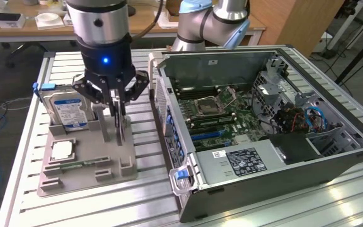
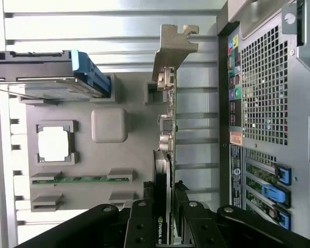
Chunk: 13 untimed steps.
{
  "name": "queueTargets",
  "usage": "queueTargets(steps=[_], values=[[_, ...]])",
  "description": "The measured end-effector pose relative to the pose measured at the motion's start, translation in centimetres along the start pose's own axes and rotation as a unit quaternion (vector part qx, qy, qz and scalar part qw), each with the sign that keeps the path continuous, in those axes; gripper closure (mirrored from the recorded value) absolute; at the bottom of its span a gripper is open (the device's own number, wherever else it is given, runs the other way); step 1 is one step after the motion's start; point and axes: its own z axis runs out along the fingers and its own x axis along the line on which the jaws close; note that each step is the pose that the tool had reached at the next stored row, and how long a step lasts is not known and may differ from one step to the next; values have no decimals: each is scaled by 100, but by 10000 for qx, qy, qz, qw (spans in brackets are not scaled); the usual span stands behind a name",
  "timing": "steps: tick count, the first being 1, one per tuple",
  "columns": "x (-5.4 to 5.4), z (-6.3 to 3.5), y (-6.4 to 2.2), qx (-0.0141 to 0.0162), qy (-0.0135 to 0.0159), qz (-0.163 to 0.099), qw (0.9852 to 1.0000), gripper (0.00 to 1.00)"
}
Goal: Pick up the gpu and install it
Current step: 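Pick up the gpu and move the gpu toward the slot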
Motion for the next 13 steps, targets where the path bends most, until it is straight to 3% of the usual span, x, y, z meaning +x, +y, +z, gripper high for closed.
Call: queueTargets(steps=[13], values=[[-10, -467, 16, 0, 0, 0, 10000, 74]])
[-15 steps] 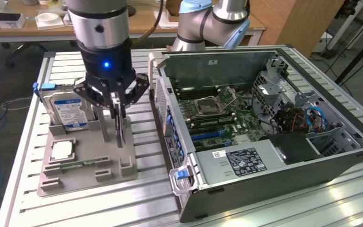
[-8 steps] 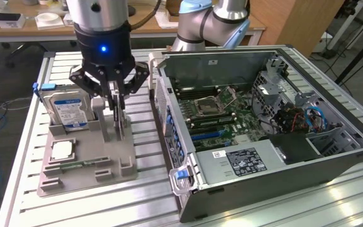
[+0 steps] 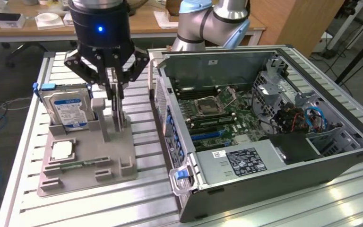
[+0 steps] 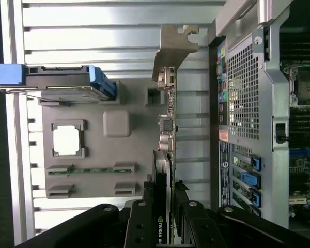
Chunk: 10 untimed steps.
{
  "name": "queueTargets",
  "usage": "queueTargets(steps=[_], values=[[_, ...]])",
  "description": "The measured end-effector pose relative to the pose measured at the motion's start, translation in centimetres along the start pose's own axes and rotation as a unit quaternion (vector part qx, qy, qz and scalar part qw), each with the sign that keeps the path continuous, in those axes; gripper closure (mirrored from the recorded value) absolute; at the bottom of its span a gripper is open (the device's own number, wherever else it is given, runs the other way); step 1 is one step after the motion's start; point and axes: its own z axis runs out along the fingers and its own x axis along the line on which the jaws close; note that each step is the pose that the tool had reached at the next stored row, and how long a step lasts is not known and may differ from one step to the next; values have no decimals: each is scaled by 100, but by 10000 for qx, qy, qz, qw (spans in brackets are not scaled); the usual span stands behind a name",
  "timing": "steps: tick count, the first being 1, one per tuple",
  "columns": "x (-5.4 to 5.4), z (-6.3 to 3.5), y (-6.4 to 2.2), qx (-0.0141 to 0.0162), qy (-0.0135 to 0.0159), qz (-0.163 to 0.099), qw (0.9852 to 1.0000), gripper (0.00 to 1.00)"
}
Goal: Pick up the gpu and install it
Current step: 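Pick up the gpu and move the gpu toward the slot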
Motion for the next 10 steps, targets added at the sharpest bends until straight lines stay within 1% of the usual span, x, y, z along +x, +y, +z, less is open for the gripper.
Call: queueTargets(steps=[10], values=[[-6, -271, 9, 0, 0, 0, 10000, 74]])
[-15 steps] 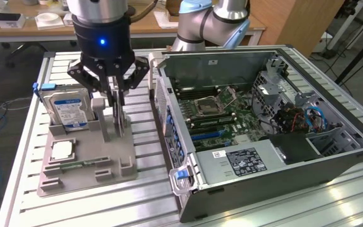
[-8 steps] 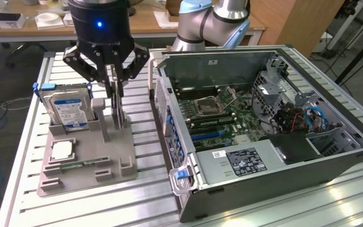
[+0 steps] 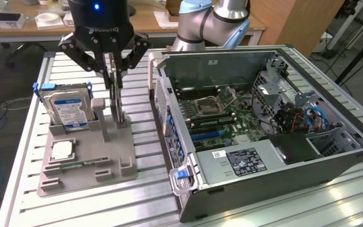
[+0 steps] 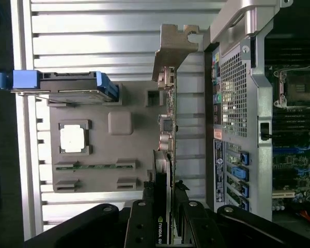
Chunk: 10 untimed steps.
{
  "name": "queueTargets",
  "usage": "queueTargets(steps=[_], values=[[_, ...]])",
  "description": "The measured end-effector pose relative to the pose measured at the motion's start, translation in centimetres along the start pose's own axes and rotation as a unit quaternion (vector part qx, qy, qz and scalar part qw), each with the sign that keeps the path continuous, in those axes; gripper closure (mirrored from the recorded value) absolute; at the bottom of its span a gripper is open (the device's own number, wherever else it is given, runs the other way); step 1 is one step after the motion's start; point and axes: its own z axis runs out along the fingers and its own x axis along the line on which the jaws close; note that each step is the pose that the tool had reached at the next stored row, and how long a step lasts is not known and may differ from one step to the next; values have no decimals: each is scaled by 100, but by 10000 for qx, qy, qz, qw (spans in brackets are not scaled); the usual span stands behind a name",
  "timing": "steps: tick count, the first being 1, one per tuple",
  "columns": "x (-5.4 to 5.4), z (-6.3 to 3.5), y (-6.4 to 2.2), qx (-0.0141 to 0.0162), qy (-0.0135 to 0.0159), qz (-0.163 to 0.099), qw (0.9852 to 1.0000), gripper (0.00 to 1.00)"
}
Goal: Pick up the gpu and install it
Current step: 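Pick up the gpu and move the gpu toward the slot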
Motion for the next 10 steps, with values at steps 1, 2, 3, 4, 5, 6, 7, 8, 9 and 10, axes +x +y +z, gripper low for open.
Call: queueTargets(steps=[1, 2, 3, 4, 5, 6, 7, 8, 9, 10], values=[[-1, -27, 1, 0, 0, 0, 10000, 74], [-1, -54, 2, 0, 0, 0, 10000, 74], [-2, -82, 3, 0, 0, 0, 10000, 74], [-2, -108, 4, 0, 0, 0, 10000, 74], [-3, -137, 5, 0, 0, 0, 10000, 74], [-3, -156, 5, 0, 0, 0, 10000, 74], [-3, -159, 5, 0, -1, 0, 10000, 74], [-3, -158, 5, -1, -1, 0, 10000, 74], [-3, -159, 5, 0, -1, 0, 10000, 74], [-3, -159, 6, 0, 0, 0, 10000, 74]])
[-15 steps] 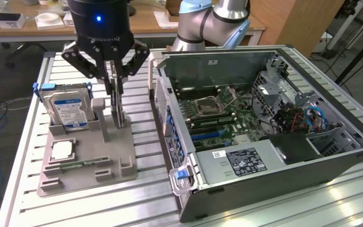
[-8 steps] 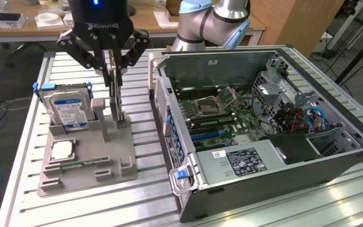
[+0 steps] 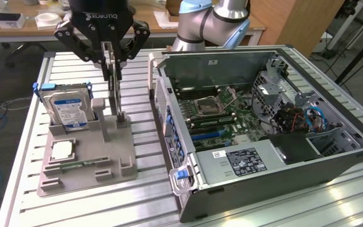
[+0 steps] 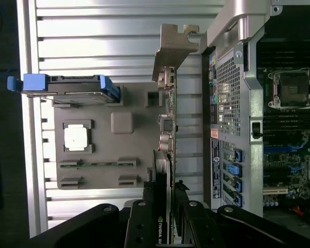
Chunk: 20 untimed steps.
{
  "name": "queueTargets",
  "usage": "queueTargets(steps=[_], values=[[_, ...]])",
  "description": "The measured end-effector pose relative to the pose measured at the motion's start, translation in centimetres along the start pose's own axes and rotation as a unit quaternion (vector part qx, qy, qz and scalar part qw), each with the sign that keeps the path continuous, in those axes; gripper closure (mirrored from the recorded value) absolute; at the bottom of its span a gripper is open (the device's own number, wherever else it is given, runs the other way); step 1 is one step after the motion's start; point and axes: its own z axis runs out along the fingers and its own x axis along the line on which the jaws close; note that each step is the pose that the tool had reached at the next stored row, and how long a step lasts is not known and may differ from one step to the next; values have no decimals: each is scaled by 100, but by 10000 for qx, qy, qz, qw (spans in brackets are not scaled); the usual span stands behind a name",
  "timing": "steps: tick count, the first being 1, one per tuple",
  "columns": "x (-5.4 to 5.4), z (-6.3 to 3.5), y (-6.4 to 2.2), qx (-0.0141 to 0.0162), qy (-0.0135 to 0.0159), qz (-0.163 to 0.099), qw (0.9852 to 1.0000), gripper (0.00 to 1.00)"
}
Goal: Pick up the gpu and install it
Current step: 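Pick up the gpu and move the gpu toward the slot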
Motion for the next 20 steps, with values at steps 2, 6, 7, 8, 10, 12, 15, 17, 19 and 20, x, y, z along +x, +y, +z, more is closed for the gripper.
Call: queueTargets(steps=[2, 6, 7, 8, 10, 12, 15, 17, 19, 20], values=[[-2, -1, 0, 1, 1, -1, 10000, 74], [-51, 0, 3, 1, 1, -1, 10000, 74], [-70, 2, 4, 1, 1, -1, 10000, 74], [-89, 4, 5, 0, 1, -1, 10000, 74], [-134, 8, 7, 0, 0, -1, 10000, 74], [-178, 10, 9, 0, 1, -1, 10000, 74], [-243, 16, 12, 0, 1, -2, 10000, 74], [-284, 20, 14, 0, 1, -1, 10000, 74], [-323, 25, 16, 0, 1, -1, 10000, 74], [-339, 28, 17, 0, 0, -1, 10000, 74]])
